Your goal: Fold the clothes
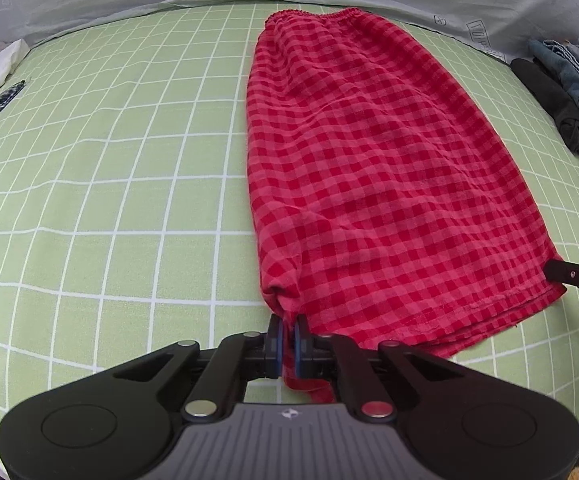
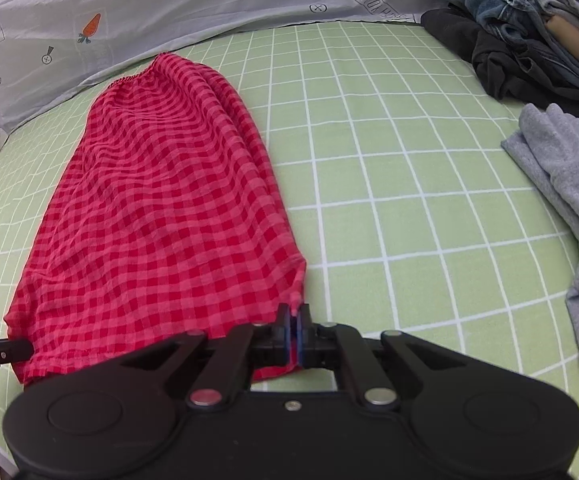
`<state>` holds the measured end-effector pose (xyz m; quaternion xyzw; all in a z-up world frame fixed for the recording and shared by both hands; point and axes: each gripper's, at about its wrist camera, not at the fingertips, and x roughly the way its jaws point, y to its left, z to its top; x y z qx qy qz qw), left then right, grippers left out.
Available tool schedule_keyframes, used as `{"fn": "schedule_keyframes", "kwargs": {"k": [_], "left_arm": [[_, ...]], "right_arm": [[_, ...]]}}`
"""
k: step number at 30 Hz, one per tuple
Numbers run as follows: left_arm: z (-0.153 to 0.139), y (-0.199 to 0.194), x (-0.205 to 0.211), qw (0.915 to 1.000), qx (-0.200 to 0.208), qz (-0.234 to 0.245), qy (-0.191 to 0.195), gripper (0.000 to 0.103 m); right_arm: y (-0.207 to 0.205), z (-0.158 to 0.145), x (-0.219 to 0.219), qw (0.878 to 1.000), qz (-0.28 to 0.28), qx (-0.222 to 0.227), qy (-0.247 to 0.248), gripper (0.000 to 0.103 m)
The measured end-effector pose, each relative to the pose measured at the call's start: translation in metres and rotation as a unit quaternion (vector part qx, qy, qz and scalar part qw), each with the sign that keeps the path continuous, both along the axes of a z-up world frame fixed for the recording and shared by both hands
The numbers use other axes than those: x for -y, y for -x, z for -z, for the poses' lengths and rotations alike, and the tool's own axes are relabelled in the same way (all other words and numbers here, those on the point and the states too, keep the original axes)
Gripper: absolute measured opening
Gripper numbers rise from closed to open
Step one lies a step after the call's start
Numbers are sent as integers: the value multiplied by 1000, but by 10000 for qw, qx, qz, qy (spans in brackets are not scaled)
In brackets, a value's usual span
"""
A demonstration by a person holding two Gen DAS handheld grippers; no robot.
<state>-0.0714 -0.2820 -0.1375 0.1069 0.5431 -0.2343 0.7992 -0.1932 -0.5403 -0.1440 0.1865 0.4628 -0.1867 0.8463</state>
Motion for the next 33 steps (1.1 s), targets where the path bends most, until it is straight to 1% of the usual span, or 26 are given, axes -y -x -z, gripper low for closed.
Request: {"fn": "schedule_keyframes", "kwargs": {"k": [1, 3, 5, 6, 7, 8, 9, 10, 11, 12, 13, 14, 16, 19, 20, 22, 23, 24, 25, 26, 27, 29, 31, 32, 33], "left_arm": [[0, -1, -2, 10000, -53, -19, -15, 13], [-2, -3, -6, 9999, -30, -117, -119, 23], [-9, -7, -8, 9995, 139, -209, -187, 38], [-13, -11, -8, 9992, 233, -266, -164, 40], [-18, -16, -8, 9989, 321, -334, -79, 43], [-24, -21, -8, 9983, 407, -407, 31, 52], [-28, -26, -7, 9976, 512, -459, 108, 59], [-32, -32, -5, 9966, 626, -502, 170, 71], [-35, -37, -3, 9955, 740, -545, 232, 79], [-39, -43, -1, 9942, 853, -588, 295, 83], [-39, -49, 2, 9937, 898, -596, 319, 89], [-38, -57, 6, 9935, 916, -589, 328, 90], [-36, -72, 13, 9932, 950, -576, 346, 91], [-33, -95, 24, 9927, 1002, -556, 372, 99], [-32, -102, 27, 9925, 1019, -549, 381, 99], [-30, -117, 34, 9922, 1054, -536, 398, 99], [-29, -125, 38, 9920, 1071, -529, 407, 99], [-26, -134, 41, 9920, 1068, -538, 409, 99], [-23, -143, 44, 9920, 1058, -553, 408, 99], [-20, -153, 47, 9920, 1047, -568, 407, 99], [-17, -162, 50, 9920, 1044, -587, 399, 99], [-9, -180, 56, 9919, 1051, -615, 366, 99], [-2, -195, 62, 9915, 1097, -612, 331, 99], [1, -202, 65, 9914, 1122, -594, 315, 99], [4, -208, 69, 9914, 1140, -570, 298, 99]], "right_arm": [[2, -1, -5, 9999, -94, -65, 122, 4], [6, -4, -16, 9986, -292, -200, 390, 13], [8, -12, -24, 9966, -401, -153, 698, 35], [8, -17, -26, 9956, -461, -70, 815, 42], [6, -22, -27, 9941, -498, 0, 963, 46], [5, -28, -29, 9923, -532, 70, 1114, 55], [2, -32, -30, 9904, -585, 125, 1248, 70], [-2, -36, -31, 9882, -639, 180, 1381, 78], [-7, -40, -31, 9869, -669, 272, 1444, 88], [-13, -43, -30, 9855, -697, 368, 1500, 89], [-19, -46, -29, 9841, -725, 464, 1556, 90], [-27, -48, -27, 9837, -751, 546, 1543, 95], [-45, -51, -22, 9830, -757, 651, 1542, 101], [-79, -55, -16, 9811, -745, 776, 1609, 101], [-90, -55, -13, 9806, -758, 815, 1612, 101], [-115, -55, -6, 9805, -828, 880, 1550, 97], [-129, -53, -2, 9808, -885, 906, 1481, 89], [-143, -52, 1, 9811, -943, 931, 1413, 78], [-157, -51, 5, 9812, -1000, 957, 1344, 71], [-169, -48, 8, 9814, -1050, 960, 1289, 58], [-182, -45, 11, 9815, -1100, 962, 1236, 54], [-206, -36, 15, 9808, -1238, 963, 1157, 52], [-227, -27, 20, 9799, -1405, 951, 1045, 42], [-235, -22, 22, 9794, -1505, 936, 968, 25], [-243, -18, 25, 9787, -1604, 921, 890, 0]]}}
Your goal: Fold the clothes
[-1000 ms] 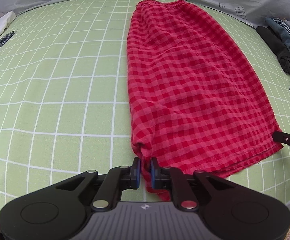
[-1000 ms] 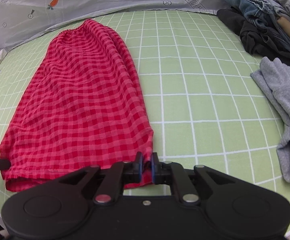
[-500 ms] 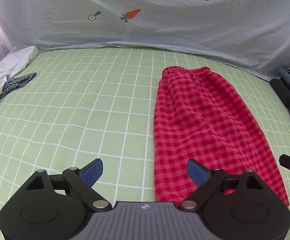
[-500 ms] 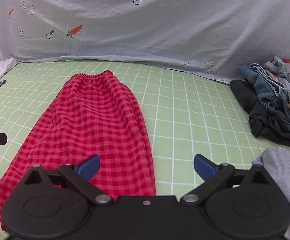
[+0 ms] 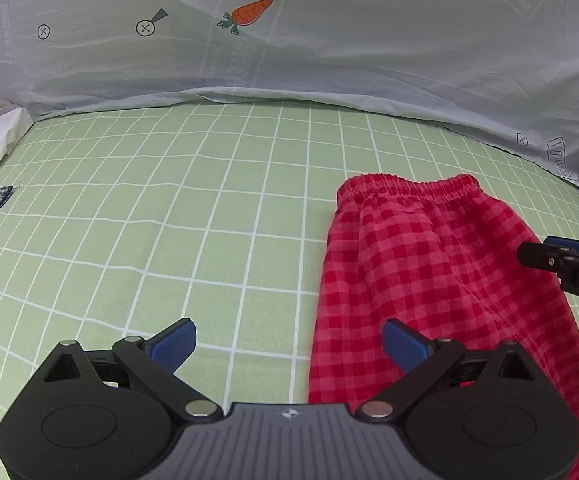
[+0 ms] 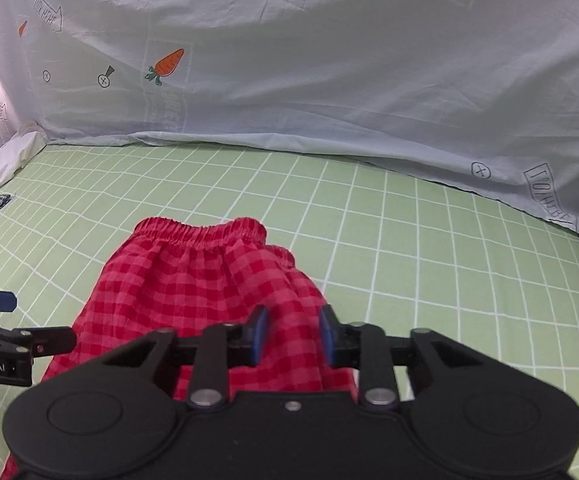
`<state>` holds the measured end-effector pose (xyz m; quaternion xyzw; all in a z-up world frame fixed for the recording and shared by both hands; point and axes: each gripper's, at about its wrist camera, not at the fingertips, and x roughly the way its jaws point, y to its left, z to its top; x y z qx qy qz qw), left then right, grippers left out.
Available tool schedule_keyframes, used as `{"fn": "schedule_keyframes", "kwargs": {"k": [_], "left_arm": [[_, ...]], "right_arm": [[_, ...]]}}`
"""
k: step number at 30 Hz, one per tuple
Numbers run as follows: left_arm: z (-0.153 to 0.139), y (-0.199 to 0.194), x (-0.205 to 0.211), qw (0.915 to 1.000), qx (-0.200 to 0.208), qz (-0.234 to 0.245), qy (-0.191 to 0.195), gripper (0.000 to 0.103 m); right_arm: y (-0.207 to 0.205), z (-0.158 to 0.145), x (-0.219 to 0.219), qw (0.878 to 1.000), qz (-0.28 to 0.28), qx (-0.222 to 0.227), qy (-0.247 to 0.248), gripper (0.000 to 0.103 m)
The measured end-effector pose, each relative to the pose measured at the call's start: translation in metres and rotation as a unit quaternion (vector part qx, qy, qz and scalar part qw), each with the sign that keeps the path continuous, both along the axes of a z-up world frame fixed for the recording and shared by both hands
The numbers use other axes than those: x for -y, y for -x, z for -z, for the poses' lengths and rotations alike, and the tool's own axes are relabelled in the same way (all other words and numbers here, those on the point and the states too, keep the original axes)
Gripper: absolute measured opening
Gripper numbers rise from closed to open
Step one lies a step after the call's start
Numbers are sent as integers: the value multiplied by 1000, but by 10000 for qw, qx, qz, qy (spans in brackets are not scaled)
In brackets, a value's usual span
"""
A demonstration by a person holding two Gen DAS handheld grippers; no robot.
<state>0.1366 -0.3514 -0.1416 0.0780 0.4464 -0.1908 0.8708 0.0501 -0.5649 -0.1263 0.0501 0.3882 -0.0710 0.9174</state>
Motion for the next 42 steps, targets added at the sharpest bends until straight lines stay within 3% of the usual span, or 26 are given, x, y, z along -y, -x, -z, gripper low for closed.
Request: {"fn": "schedule_keyframes", "kwargs": {"k": [4, 8, 10, 11, 12, 14, 17, 22, 32, 36, 40, 42], "left_arm": [[8, -15, 14, 9999, 77, 77, -116, 99], [15, -22, 16, 9999, 54, 32, -159, 99], [10, -20, 13, 10000, 33, 17, -71, 99], [7, -18, 11, 10000, 26, 10, -22, 99], [2, -15, 8, 10000, 52, 10, 40, 99], [-5, -6, 0, 9999, 32, 14, 112, 99], [-12, 13, -14, 9997, -121, 3, 195, 99], [-11, 56, -47, 9981, -542, -101, 289, 99], [2, 146, -84, 9935, -1071, -179, 337, 96], [2, 167, -86, 9923, -1167, -106, 402, 89], [6, 184, -83, 9918, -1211, 96, 395, 80], [5, 193, -80, 9928, -1116, 227, 372, 75]], "right_arm": [[-7, -1, 18, 9986, 253, 327, -320, 1], [-12, 11, 42, 9965, 730, 76, -397, 2], [-7, 11, 47, 9960, 832, -17, -324, 8], [-1, 8, 47, 9956, 881, 43, -329, 18], [7, 3, 48, 9947, 965, 104, -324, 38], [25, -5, 49, 9931, 1113, 192, -323, 49], [58, -7, 48, 9912, 1254, 65, -428, 48], [131, 8, 42, 9797, 1591, -304, -1185, 47], [236, 22, 2, 9811, 1441, -654, -1116, 44], [256, 23, -10, 9840, 1294, -652, -1035, 31], [266, 25, -23, 9897, 1065, -581, -764, 27], [266, 26, -29, 9922, 953, -558, -583, 18]]}}
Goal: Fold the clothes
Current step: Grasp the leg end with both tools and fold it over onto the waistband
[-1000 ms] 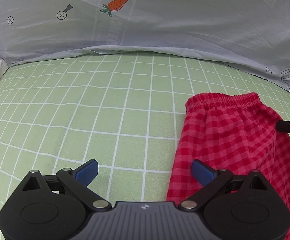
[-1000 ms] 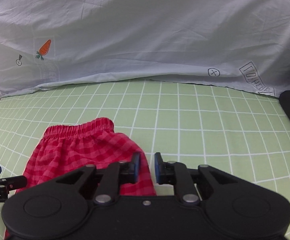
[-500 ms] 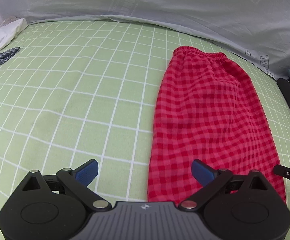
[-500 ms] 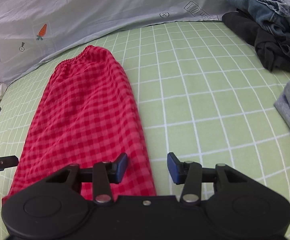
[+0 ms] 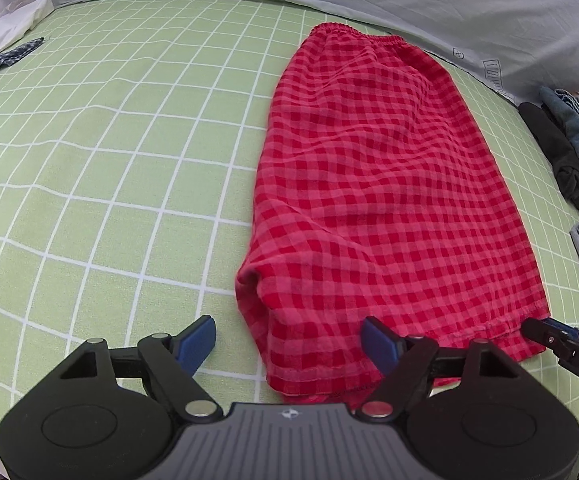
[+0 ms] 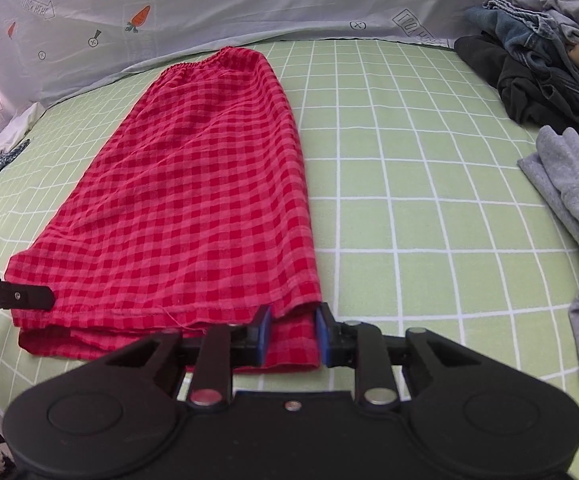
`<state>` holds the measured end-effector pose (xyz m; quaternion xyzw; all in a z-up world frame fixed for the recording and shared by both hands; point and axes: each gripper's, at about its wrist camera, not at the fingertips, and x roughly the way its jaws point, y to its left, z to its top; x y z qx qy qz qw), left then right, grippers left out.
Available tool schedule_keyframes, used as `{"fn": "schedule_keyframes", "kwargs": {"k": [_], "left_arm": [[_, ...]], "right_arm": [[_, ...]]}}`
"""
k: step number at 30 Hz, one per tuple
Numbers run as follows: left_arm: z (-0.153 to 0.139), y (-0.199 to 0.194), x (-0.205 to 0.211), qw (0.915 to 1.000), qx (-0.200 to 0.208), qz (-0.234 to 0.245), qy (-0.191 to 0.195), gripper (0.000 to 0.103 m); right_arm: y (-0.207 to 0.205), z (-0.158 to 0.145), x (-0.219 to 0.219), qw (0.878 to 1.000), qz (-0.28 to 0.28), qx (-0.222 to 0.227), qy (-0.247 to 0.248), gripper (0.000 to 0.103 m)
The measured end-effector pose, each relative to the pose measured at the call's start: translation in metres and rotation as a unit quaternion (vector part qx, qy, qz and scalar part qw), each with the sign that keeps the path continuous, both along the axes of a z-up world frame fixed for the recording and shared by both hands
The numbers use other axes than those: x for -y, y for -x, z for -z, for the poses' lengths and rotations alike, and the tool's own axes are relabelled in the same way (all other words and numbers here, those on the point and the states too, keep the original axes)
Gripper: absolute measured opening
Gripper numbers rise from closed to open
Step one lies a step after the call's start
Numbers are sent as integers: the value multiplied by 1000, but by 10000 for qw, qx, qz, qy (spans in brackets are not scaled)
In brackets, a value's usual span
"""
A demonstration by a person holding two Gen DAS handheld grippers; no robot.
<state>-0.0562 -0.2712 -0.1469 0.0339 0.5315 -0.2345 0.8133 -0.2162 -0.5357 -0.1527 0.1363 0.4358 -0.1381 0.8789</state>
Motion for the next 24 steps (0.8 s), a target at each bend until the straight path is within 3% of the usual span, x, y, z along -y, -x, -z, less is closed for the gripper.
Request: {"fn": "schedule_keyframes", "kwargs": {"k": [1, 3, 5, 10, 15, 24], "left_arm": [[0, 2, 1, 10000, 5, 51, 20, 71], [-1, 6, 2, 9999, 16, 153, 61, 52], [-2, 10, 3, 9996, 27, 255, 101, 13], [-12, 15, 2, 9987, 153, 440, 227, 10], [-40, 2, -5, 9968, 472, 334, 551, 9], [-70, -44, 8, 9932, 742, 55, 899, 9]], "right_arm": [[1, 0, -2, 10000, -34, 7, 82, 15], [2, 1, -5, 9999, -69, 38, 132, 5], [3, 1, -6, 9999, -73, 63, 71, 2], [11, -12, -10, 9996, 7, 267, 10, 1], [14, -40, -7, 9971, 148, 748, -55, 1], [-23, -63, 5, 9917, 227, 1261, -75, 1]]}}
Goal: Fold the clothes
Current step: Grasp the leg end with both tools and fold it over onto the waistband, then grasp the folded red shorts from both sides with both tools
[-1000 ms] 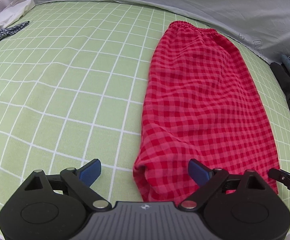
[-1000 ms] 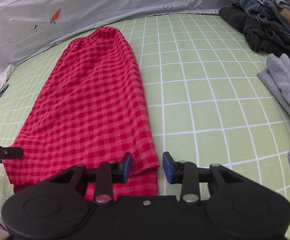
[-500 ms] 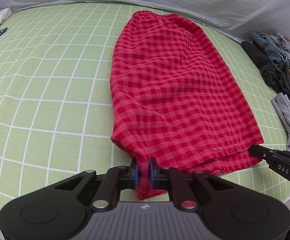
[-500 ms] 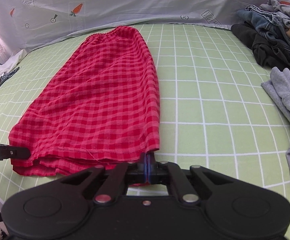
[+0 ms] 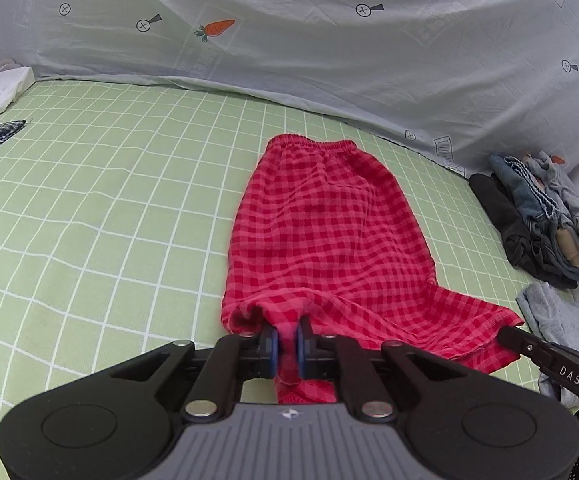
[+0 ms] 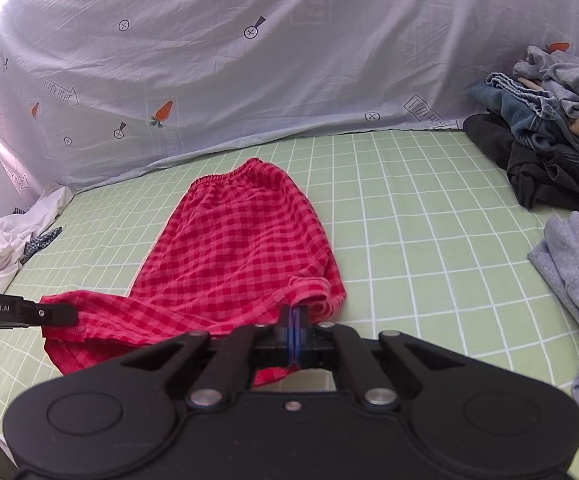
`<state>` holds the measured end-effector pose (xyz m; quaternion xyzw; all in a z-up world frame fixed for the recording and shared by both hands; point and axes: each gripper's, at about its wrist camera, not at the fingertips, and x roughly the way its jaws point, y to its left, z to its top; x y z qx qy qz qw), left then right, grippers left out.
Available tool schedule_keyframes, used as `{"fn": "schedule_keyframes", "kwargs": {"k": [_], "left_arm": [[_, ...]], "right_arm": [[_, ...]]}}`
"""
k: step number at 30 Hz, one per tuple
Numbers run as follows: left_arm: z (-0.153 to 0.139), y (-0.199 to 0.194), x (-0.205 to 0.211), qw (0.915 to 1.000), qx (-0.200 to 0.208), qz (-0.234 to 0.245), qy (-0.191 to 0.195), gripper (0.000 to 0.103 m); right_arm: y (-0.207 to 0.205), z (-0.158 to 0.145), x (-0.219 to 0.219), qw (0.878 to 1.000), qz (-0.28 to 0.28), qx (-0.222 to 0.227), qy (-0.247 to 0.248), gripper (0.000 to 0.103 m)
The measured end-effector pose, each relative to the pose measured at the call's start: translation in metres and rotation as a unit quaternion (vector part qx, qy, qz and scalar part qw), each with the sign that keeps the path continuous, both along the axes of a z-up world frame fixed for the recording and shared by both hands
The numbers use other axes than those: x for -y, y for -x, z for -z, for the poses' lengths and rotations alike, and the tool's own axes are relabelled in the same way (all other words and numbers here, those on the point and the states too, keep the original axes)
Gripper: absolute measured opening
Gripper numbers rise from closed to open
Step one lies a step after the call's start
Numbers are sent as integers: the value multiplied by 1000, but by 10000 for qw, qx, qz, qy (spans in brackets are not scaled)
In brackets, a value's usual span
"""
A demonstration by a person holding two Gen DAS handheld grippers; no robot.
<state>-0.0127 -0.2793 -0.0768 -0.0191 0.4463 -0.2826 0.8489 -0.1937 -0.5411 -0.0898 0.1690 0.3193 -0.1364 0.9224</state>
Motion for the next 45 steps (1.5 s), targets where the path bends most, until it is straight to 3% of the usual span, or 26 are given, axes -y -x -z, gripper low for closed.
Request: {"fn": "schedule_keyframes", "kwargs": {"k": [11, 19, 21, 23, 25, 27, 30, 32, 34, 36, 38, 45], "left_arm": [[-3, -70, 21, 9997, -133, -38, 177, 9], [-1, -152, 42, 9960, -498, -402, 621, 9], [3, -171, 47, 9944, -523, -566, 718, 14], [8, -191, 51, 9925, -547, -730, 816, 28], [12, -210, 56, 9902, -572, -894, 913, 39], [16, -224, 58, 9882, -581, -1045, 962, 47], [21, -223, 51, 9880, -489, -1165, 892, 59], [24, -218, 46, 9892, -423, -1162, 787, 73], [28, -210, 43, 9916, -409, -1076, 585, 77], [35, -200, 47, 9952, -416, -850, 261, 79], [42, -190, 53, 9972, -436, -602, -27, 82], [64, -169, 89, 9976, -396, 24, -568, 87]], "right_arm": [[-75, -6, 25, 9998, 100, 185, 3, 1], [-160, -15, 61, 9998, 60, 181, -25, 1], [-188, -13, 72, 9998, 72, 174, -56, 1], [-212, -8, 83, 9998, 120, 137, -93, 4], [-226, -4, 92, 9997, 218, 124, -70, 11], [-233, -1, 99, 9993, 364, 104, -5, 33], [-228, 9, 101, 9993, 372, -16, -2, 38], [-224, 16, 102, 9993, 372, -98, -2, 47], [-221, 24, 97, 9992, 257, -306, 4, 50], [-217, 31, 88, 9988, 115, -466, 10, 70], [-214, 37, 78, 9984, -53, -560, 16, 82], [-228, 53, 48, 9924, -603, -1054, 211, 98]]}}
